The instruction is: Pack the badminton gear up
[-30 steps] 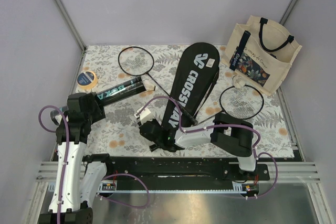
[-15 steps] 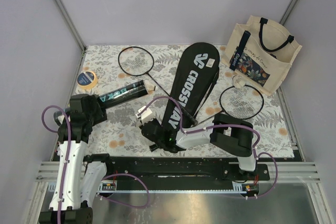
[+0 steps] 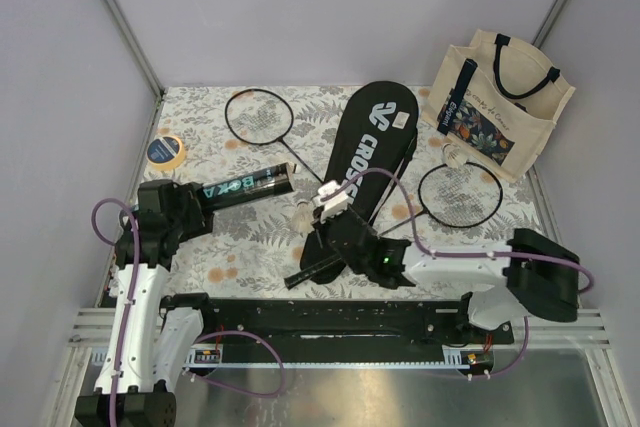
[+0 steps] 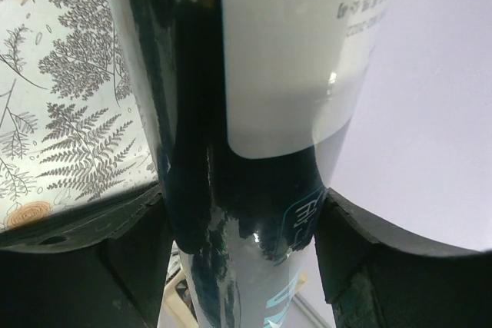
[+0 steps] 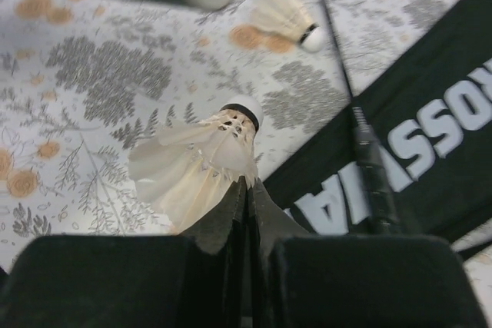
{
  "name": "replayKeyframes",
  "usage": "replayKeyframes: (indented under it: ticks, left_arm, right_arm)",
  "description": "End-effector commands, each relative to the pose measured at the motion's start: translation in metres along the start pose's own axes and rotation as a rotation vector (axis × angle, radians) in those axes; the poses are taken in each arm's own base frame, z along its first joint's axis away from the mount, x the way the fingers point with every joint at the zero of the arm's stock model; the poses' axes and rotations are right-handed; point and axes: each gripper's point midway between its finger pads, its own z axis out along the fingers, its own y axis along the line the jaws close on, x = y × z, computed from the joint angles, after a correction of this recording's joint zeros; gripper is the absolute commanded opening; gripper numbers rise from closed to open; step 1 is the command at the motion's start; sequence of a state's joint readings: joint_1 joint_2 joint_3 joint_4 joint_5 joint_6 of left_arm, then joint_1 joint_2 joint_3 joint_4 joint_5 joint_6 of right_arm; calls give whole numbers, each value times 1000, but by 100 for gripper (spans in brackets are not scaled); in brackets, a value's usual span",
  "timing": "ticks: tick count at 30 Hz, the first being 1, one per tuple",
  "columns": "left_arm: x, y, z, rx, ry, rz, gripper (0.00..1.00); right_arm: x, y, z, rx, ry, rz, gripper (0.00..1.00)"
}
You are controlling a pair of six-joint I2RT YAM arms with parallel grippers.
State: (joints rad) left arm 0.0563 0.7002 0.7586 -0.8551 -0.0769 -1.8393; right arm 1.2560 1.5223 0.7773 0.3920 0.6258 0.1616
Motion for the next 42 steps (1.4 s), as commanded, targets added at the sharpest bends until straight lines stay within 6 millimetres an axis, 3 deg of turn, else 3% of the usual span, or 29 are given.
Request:
replayKeyframes:
  ticks: [1, 5, 7, 13, 18, 31, 42]
  left_arm:
    - [24, -22, -15, 100, 137, 28, 25]
    - [36, -22, -18, 111, 204, 65, 25]
    - [42, -20, -19, 113, 243, 83, 25]
    - [64, -19, -22, 125, 365, 222, 25]
    - [78, -20, -26, 140, 448, 312, 25]
    - [90, -9, -29, 158, 548, 380, 24]
    - [99, -12, -36, 192, 606, 412, 24]
  right_arm:
    - [-38, -45, -30, 22, -79, 117, 0]
    - [-58, -77, -62, 13, -125, 168, 0]
    - [-69, -83, -80, -28, -156, 181, 0]
    - [-96, -71, -131, -249, -224, 223, 0]
    - [-107, -51, -157, -408, -245, 243, 0]
    - [-116, -16, -144, -537, -208, 266, 0]
    - [-127, -5, -122, -533, -208, 262, 0]
